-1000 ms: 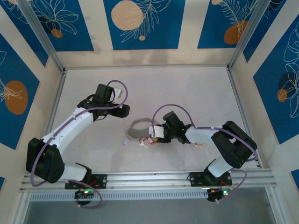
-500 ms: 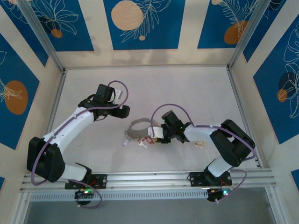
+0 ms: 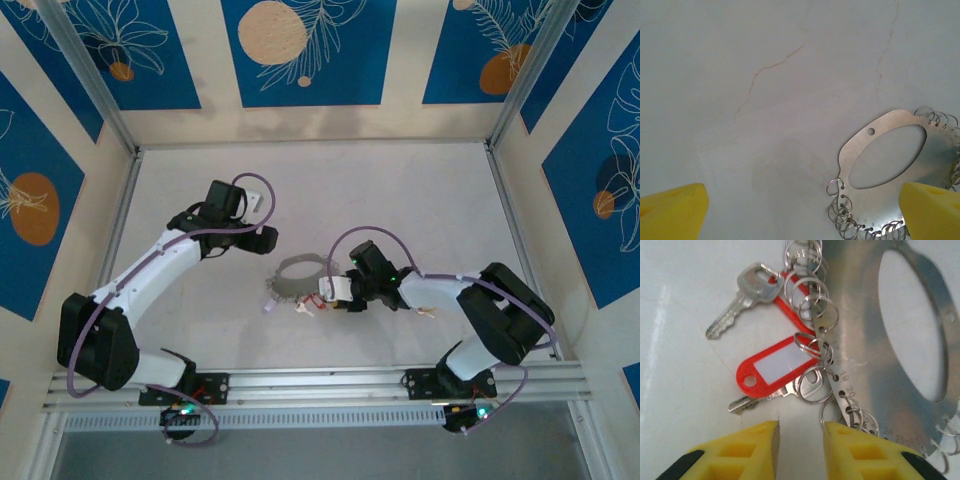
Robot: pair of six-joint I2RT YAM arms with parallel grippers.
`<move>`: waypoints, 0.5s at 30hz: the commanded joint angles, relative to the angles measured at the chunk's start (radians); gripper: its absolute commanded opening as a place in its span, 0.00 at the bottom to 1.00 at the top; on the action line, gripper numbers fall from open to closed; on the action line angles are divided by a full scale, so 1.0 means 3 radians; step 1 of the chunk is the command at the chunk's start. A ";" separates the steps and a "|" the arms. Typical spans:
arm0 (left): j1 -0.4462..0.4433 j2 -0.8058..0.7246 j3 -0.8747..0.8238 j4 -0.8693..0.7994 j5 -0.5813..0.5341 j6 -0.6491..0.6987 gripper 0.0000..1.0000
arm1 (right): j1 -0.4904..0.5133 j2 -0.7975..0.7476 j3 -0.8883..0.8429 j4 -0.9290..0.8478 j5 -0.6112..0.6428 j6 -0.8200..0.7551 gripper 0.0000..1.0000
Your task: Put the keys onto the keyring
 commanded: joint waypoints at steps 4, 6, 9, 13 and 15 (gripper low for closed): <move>-0.0026 -0.0026 0.0099 -0.0081 -0.0086 0.0078 0.98 | 0.0180 -0.0177 -0.0193 0.0346 0.0281 0.0129 0.36; -0.0026 -0.0021 0.0100 -0.0083 -0.0081 0.0078 0.98 | 0.0200 -0.0160 -0.0259 0.0473 0.0450 0.0120 0.36; -0.0022 -0.0036 0.0091 -0.0082 -0.0091 0.0068 0.98 | 0.0152 -0.0216 -0.0293 0.0555 0.0612 0.0203 0.36; -0.0025 -0.0044 0.0090 -0.0084 -0.0094 0.0063 0.98 | 0.0017 -0.0541 -0.0469 0.1027 0.0813 0.0673 0.43; -0.0026 -0.0059 0.0081 -0.0077 -0.0109 0.0059 0.98 | -0.0049 -0.0760 -0.0488 0.1211 0.1164 0.1202 0.48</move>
